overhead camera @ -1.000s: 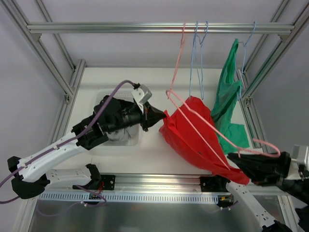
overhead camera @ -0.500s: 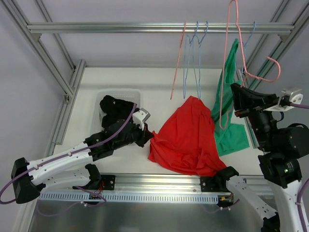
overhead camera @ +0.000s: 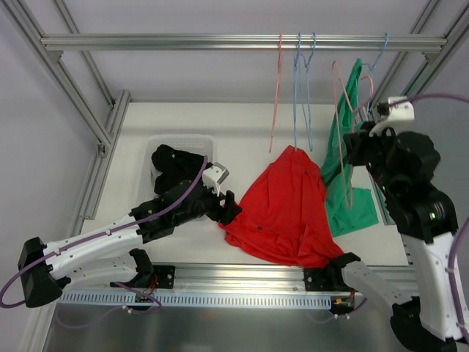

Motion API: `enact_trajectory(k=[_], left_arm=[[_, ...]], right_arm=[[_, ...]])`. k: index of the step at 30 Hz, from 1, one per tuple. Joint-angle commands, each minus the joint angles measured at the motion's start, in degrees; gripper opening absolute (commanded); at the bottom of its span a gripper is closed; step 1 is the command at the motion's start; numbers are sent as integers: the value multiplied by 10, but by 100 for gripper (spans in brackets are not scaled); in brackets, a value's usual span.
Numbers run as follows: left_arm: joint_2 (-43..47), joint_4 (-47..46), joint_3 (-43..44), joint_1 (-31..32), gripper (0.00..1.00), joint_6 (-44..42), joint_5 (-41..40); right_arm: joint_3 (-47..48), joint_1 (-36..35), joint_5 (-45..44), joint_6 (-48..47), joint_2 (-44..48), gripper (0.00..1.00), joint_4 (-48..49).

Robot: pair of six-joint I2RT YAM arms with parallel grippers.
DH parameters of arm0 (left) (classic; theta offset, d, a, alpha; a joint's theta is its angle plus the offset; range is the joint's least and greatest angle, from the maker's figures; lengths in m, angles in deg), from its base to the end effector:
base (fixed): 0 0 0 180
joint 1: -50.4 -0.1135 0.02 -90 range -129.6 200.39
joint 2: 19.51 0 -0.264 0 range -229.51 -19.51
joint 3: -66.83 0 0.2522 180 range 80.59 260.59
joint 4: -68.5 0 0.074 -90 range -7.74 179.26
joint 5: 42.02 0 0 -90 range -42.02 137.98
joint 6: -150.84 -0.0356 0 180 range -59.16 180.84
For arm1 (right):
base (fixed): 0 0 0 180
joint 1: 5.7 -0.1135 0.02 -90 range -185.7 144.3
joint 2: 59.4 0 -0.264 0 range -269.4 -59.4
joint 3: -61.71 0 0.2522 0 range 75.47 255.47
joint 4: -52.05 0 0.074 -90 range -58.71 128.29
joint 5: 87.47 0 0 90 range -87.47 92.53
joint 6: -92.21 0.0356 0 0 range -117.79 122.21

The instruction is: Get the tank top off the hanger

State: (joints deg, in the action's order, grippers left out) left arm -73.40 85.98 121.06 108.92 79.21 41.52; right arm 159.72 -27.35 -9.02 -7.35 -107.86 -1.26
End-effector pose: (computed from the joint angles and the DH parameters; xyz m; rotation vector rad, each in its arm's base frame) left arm 0.1189 -0.1865 0.2960 0.5928 1.8585 -0.8083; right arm 0.1116 0.0366 0.4959 -0.2894 1.6093 -0.0032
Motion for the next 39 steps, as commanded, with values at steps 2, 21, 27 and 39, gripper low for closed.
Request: enact_trajectory(k=[2, 21, 27, 39], left_arm=[[20, -11, 32, 1, 90, -8, 62], [19, 12, 16, 2, 99, 8, 106], [-88, 5, 72, 2, 99, 19, 72], [-414, 1, 287, 58, 99, 18, -7]], right_arm=[[105, 67, 78, 1, -105, 0, -17], [365, 147, 239, 45, -436, 0, -16], [287, 146, 229, 52, -387, 31, -13], [107, 159, 119, 32, -50, 99, -40]])
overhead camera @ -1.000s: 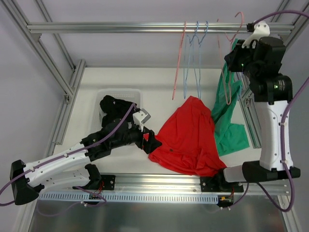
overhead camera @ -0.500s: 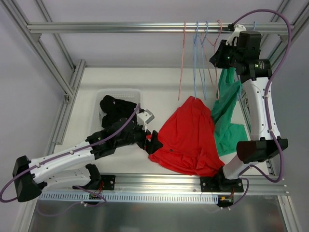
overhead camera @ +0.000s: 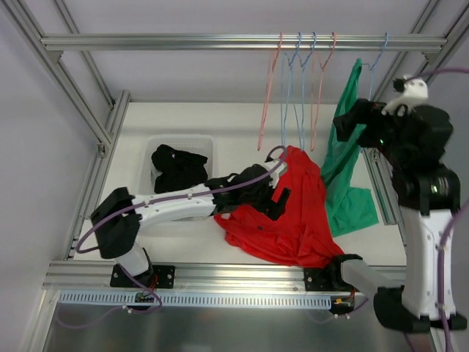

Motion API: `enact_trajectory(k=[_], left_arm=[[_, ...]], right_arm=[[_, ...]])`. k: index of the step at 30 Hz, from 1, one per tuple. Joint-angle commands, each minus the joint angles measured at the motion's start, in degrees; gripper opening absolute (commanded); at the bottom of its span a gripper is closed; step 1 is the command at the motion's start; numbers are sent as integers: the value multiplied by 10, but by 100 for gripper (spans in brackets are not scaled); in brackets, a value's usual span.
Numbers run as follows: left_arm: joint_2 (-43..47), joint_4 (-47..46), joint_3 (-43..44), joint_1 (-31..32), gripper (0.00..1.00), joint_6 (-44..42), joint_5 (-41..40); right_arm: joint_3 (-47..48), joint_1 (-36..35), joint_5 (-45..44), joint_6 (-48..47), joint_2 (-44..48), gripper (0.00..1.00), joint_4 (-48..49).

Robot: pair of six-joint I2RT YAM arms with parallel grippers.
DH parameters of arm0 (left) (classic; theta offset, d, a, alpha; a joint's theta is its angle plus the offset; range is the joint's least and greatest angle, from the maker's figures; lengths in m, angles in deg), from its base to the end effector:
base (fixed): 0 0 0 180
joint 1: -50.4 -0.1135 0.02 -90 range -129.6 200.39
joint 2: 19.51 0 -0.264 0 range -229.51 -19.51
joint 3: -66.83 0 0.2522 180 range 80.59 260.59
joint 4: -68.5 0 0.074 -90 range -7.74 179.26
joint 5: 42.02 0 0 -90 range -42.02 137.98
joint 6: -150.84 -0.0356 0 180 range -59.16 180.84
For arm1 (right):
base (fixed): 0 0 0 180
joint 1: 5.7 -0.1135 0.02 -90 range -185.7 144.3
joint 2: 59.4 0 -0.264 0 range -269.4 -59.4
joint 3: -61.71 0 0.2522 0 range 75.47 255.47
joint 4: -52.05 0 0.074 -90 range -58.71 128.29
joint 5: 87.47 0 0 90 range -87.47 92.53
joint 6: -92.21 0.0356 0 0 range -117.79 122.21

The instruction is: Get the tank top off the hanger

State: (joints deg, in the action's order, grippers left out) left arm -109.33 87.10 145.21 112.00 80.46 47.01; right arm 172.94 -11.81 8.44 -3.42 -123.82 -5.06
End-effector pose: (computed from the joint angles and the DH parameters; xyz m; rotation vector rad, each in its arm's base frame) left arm 0.1723 -0.3175 0.2726 0.7807 2.0649 -0.8147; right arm 0.1848 0.0235 0.5159 -0.2538 1.7321 0.0964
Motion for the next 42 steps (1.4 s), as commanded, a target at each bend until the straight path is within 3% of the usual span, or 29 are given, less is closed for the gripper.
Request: enact_trajectory(k=[1, 4, 11, 13, 14, 15, 17, 18, 19, 20, 24, 32, 37, 42], left_arm=[[-75, -10, 72, 34, 99, 9, -77], [-152, -6, 115, 55, 99, 37, -137], [-302, 45, 180, 82, 99, 69, -209], [-319, 53, 182, 91, 91, 82, -216], [-324, 58, 177, 96, 86, 88, -233], [-323, 59, 165, 100, 66, 97, -242], [-316, 61, 155, 104, 42, 109, -255], [-312, 61, 142, 105, 17, 111, -261], [-299, 62, 135, 105, 4, 113, -267], [-290, 64, 130, 105, 0, 115, -283], [-205, 81, 76, 104, 0, 118, -337], [125, 103, -1, 108, 0, 65, -475], [246, 113, 37, 108, 0, -8, -537], [286, 112, 143, 106, 0, -130, -606]], right_arm=[[-60, 5, -81, -4, 139, 100, 0], [-96, 4, -83, -3, 226, 99, 0], [-98, 4, -17, -25, 300, 100, -37], [-94, 4, -3, -25, 308, 99, -38], [-92, 3, 1, -24, 312, 99, -37], [-89, 4, 3, -22, 318, 100, -38], [-87, 4, 9, -18, 323, 99, -35], [-87, 4, 12, -17, 324, 100, -31], [-88, 4, 14, -15, 325, 100, -29], [-90, 4, 17, -11, 326, 100, -26], [-92, 4, 28, -13, 324, 100, -22], [-98, 4, 15, -18, 323, 99, -16], [-106, 4, 18, -11, 323, 100, 1], [-105, 4, 20, -5, 314, 99, 13]])
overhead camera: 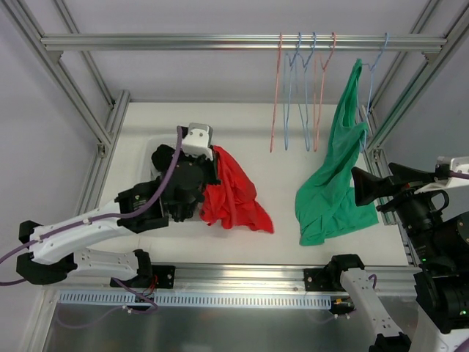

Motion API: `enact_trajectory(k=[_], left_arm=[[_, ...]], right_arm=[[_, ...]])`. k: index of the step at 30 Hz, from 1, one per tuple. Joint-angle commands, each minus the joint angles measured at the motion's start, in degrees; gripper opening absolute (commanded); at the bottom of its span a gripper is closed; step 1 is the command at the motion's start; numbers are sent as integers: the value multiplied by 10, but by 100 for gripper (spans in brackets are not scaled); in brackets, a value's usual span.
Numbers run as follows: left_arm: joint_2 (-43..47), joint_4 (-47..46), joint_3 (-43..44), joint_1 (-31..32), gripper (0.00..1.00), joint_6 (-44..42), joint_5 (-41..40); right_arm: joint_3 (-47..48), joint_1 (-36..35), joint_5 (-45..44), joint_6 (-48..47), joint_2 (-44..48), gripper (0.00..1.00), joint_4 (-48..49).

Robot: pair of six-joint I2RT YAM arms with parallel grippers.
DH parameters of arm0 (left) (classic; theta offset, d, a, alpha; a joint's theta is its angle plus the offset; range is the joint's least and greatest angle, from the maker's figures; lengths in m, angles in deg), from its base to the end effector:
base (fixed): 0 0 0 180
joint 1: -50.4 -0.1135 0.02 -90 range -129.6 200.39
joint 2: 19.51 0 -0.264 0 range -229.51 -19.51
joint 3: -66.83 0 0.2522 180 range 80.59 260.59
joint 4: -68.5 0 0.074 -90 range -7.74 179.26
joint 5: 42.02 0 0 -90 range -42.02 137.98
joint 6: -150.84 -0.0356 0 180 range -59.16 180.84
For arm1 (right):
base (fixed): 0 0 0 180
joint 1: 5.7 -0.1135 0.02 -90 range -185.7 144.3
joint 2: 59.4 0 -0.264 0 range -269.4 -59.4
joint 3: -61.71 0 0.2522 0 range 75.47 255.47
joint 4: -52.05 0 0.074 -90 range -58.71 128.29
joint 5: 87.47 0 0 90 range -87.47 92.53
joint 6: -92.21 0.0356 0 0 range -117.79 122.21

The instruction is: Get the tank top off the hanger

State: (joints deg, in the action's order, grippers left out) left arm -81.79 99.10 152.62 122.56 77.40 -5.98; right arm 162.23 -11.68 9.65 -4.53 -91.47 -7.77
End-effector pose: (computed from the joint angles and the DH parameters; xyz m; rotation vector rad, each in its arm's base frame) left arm 0.0956 -0.2032 0.4361 0.1037 1.6542 -0.3834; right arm -0.0034 0.0041 0.5046 -0.2591 1.3980 0.0773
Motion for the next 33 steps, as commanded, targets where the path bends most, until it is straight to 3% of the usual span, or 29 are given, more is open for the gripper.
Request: enact_trajectory(k=[1, 4, 8, 14, 22, 33], left_arm=[[5, -8, 92, -4, 0, -121, -84], [-5, -9, 182, -17, 0, -191, -71], [-27, -8, 299, -82, 0, -250, -31], [-72, -7, 382, -170, 0, -297, -10], [-56, -4, 315, -271, 0, -238, 21], [-73, 41, 184, -413, 0, -66, 213]], right_arm=[[3, 3, 9, 7, -12, 99, 41], [7, 3, 13, 11, -18, 99, 45], [8, 3, 18, 18, -21, 99, 49], [17, 3, 27, 25, -23, 100, 49], [20, 3, 49, 30, -33, 99, 49], [-4, 2, 70, 36, -33, 99, 61]])
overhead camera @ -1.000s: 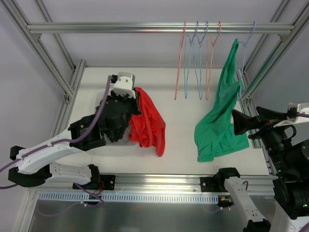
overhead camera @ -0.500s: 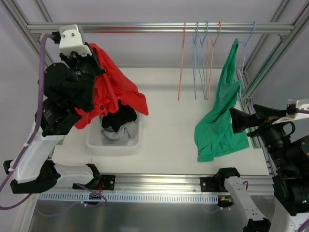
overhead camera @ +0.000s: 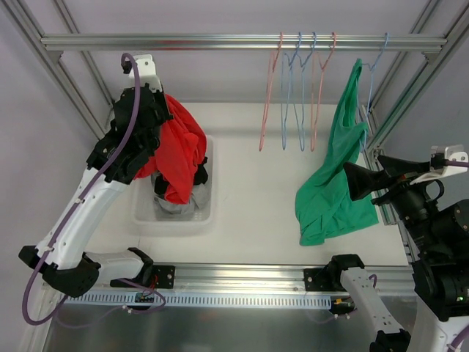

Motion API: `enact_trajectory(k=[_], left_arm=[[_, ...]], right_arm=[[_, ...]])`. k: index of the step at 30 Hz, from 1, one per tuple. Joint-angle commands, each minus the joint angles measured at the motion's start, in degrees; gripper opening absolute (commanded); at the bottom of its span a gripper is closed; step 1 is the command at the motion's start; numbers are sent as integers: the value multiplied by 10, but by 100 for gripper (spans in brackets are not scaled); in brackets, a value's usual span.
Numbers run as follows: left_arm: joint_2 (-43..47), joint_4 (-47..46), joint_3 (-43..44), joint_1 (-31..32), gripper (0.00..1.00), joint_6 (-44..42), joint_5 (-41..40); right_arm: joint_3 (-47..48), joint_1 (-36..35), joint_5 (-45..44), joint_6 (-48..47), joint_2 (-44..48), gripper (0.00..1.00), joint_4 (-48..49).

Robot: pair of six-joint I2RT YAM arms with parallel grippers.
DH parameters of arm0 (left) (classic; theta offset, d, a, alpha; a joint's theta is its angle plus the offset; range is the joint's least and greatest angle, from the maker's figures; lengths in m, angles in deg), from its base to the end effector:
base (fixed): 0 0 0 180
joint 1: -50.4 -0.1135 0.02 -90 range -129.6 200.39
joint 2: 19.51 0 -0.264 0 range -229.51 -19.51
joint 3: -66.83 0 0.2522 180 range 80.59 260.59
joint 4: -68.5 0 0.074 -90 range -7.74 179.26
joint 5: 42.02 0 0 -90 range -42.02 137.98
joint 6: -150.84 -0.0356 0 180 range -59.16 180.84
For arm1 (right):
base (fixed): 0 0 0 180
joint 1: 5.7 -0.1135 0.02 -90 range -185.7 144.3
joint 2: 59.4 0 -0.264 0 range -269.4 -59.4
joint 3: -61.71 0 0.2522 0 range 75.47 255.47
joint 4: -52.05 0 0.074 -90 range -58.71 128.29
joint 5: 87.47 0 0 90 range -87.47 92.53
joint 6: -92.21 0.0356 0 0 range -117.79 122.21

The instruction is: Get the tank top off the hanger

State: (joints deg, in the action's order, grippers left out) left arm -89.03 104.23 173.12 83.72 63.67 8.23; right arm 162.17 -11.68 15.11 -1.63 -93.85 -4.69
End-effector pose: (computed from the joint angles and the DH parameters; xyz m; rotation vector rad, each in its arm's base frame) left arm 0.2055 -0.1079 0.5136 -0.1347 1.5511 0.0405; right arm 0.0113 0.0090 0.5108 -0.3015 1.3830 0.1855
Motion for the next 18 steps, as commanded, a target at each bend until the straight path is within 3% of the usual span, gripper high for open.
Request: enact_trajectory(k=[1, 9, 18], left_arm=[[2, -11, -31, -27, 0, 87, 77], [-4, -12, -116, -46, 0, 154, 123], [-18, -11, -259, -123, 0, 292, 128]], right_arm=[[-6, 4, 17, 6, -10, 99, 30], [-28, 3, 30, 8, -11, 99, 45], [-57, 3, 48, 8, -5, 99, 55]])
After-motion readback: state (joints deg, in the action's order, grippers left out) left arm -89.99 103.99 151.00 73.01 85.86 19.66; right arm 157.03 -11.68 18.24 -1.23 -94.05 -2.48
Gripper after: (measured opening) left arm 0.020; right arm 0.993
